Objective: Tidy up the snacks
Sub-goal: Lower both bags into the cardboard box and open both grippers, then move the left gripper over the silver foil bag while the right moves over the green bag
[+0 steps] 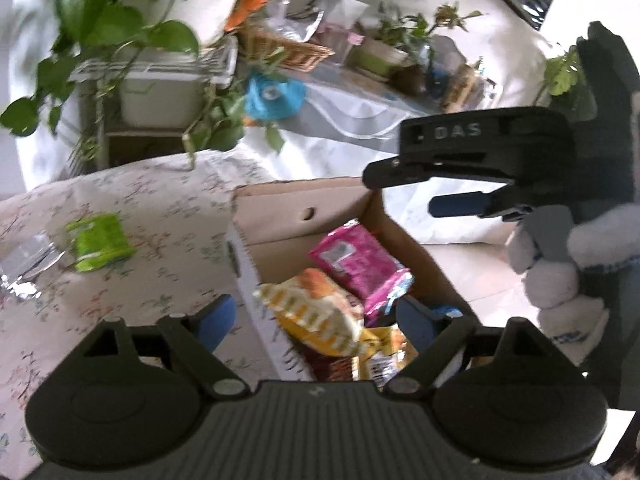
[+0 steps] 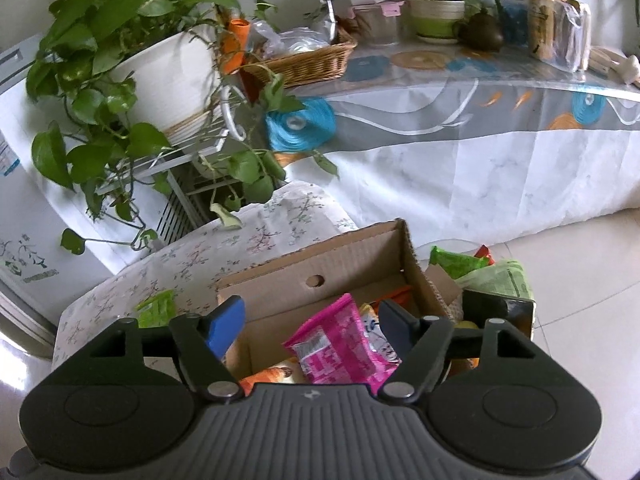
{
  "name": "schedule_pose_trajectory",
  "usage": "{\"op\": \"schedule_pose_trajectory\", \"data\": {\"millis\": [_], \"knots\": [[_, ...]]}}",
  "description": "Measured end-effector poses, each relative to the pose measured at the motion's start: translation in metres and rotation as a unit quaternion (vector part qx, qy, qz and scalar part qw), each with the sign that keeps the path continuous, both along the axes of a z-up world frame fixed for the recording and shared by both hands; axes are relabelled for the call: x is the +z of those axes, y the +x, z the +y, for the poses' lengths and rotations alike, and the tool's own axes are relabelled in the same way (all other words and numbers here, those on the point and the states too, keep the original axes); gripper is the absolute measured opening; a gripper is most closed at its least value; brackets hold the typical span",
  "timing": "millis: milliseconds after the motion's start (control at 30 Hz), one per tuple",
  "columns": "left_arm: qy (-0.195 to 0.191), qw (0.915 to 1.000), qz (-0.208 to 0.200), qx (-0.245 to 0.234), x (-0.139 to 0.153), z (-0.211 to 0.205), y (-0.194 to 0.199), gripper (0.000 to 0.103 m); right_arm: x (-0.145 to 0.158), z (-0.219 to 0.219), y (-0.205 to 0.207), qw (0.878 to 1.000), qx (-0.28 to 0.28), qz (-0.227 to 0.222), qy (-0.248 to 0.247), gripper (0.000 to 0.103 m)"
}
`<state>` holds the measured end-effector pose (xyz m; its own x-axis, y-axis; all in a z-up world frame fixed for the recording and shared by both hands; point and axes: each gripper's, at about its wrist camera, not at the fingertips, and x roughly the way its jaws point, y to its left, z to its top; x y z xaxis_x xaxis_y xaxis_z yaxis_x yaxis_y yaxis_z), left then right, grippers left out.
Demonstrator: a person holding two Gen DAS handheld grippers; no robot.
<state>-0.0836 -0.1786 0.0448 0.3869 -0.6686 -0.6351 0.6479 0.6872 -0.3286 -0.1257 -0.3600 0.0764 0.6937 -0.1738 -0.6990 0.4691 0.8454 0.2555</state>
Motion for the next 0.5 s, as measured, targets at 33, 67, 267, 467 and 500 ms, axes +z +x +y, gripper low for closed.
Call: {"op": "schedule_pose_trajectory", "data": {"millis": [33,67,267,467,500], "knots": [[0.003,1.0,0.002,0.005,0.0,0.003,0.002,0.087,0.0,0.003,0.001,1.0,0.004,0.0,-0.001,0.081],[0.005,0.9999,0.002,0.009,-0.001,0.006,0.003,0.087,0.001,0.006,0.002,1.0,0.009,-0.001,-0.003,0.082],[0.019,0.9989,-0.008,0.041,0.001,0.03,0.012,0.087,0.003,0.023,0.01,0.999,0.037,-0.005,-0.007,0.082],[0.028,0.9949,-0.004,0.096,-0.003,0.06,0.031,0.087,0.006,0.043,0.023,0.998,0.06,-0.01,-0.009,0.083],[0.03,0.9939,-0.003,0.106,-0.004,0.065,0.035,0.087,0.006,0.047,0.025,0.998,0.065,-0.01,-0.009,0.083]]}}
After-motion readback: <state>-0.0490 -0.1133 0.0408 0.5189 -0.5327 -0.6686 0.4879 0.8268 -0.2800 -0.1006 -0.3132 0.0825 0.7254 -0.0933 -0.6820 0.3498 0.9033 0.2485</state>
